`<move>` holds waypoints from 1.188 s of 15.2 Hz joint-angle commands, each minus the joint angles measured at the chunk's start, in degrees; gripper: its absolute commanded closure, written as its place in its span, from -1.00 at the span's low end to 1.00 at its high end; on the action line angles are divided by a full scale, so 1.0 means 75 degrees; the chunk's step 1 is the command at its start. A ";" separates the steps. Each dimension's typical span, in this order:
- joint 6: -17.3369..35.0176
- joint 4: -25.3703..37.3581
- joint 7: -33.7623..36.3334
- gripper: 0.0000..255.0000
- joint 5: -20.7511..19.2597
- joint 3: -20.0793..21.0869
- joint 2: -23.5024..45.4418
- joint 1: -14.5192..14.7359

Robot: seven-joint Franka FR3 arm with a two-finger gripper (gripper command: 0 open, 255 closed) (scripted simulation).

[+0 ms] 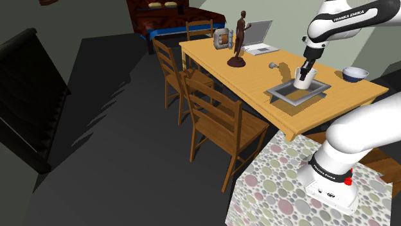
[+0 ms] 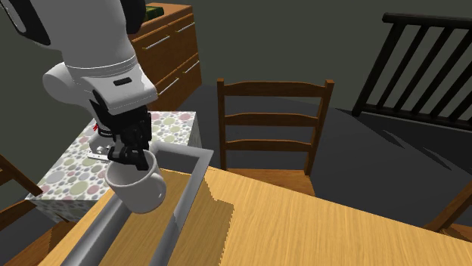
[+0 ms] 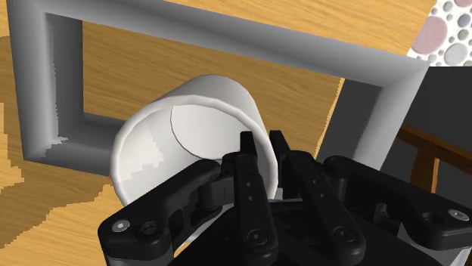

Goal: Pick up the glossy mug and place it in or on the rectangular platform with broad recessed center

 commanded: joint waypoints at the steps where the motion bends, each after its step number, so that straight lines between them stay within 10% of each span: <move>1: 0.0097 -0.0071 0.0000 1.00 -0.0016 -0.0024 0.0018 -0.0007; 8: 0.0097 -0.0070 0.0000 1.00 -0.0016 -0.0024 0.0019 -0.0007; 9: 0.0097 -0.0071 0.0000 -1.00 -0.0016 -0.0024 0.0019 -0.0007; 18: -0.0936 0.0681 -0.0005 -1.00 0.0110 0.0241 -0.0256 0.0031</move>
